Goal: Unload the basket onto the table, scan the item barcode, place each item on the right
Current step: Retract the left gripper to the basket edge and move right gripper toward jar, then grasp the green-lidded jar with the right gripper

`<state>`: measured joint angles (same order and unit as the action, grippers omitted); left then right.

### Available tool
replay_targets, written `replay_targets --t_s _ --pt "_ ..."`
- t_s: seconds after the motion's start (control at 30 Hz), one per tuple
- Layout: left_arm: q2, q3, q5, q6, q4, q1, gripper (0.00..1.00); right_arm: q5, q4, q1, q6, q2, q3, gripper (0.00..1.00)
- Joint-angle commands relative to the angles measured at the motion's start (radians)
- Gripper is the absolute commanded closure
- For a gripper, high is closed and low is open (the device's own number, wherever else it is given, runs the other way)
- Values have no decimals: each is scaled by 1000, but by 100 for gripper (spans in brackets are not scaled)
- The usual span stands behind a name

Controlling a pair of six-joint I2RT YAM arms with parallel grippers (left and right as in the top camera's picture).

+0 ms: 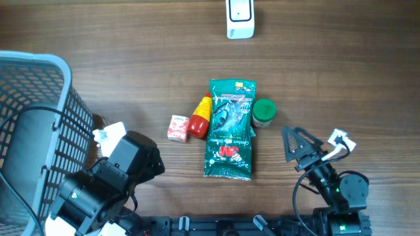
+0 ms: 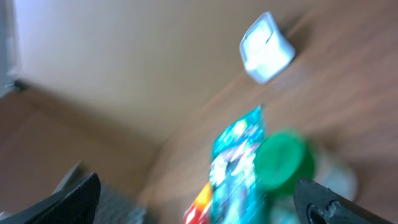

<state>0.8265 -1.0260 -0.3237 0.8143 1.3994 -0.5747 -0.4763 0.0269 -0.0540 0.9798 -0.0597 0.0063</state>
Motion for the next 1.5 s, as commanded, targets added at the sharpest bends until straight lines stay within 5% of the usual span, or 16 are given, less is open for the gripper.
replay_targets --t_s 0.0,0.13,0.23,0.33,0.43,0.57,0.6,0.73,0.8,1.17,1.23,1.33,1.47 --pt "-2 -3 2 13 2 3 0 -280 0 -2 -113 -11 -1 0" --pt "-2 -3 2 13 2 3 0 -284 -100 -2 -140 -71 87 1" --pt "-2 -3 2 13 2 3 0 -68 -497 -2 -301 -248 330 1" --pt "-2 -3 2 13 2 3 0 159 -795 -2 -292 -531 633 0" --pt "-2 -3 2 13 2 3 0 133 -990 -2 -292 -781 854 0" --pt "-2 -3 2 13 1 3 0 37 -846 -2 -126 -1009 882 1" --pt "-2 -3 2 13 2 3 0 37 -845 -2 38 -1084 882 1" --pt "-2 -3 2 13 2 3 0 34 -754 -22 280 -1416 919 1" --pt "-2 -3 2 13 1 3 0 34 -744 -45 315 -1507 970 0" --pt "-2 -3 2 13 2 3 0 269 -693 -191 523 -1617 1058 6" --pt "-2 -3 2 13 2 3 0 286 -687 -191 480 -1618 1058 23" --pt "-2 -3 2 13 2 3 0 286 -700 -190 327 -1618 1058 32" --pt "-2 -3 2 13 2 3 0 303 -832 -145 -231 -1618 1142 29"
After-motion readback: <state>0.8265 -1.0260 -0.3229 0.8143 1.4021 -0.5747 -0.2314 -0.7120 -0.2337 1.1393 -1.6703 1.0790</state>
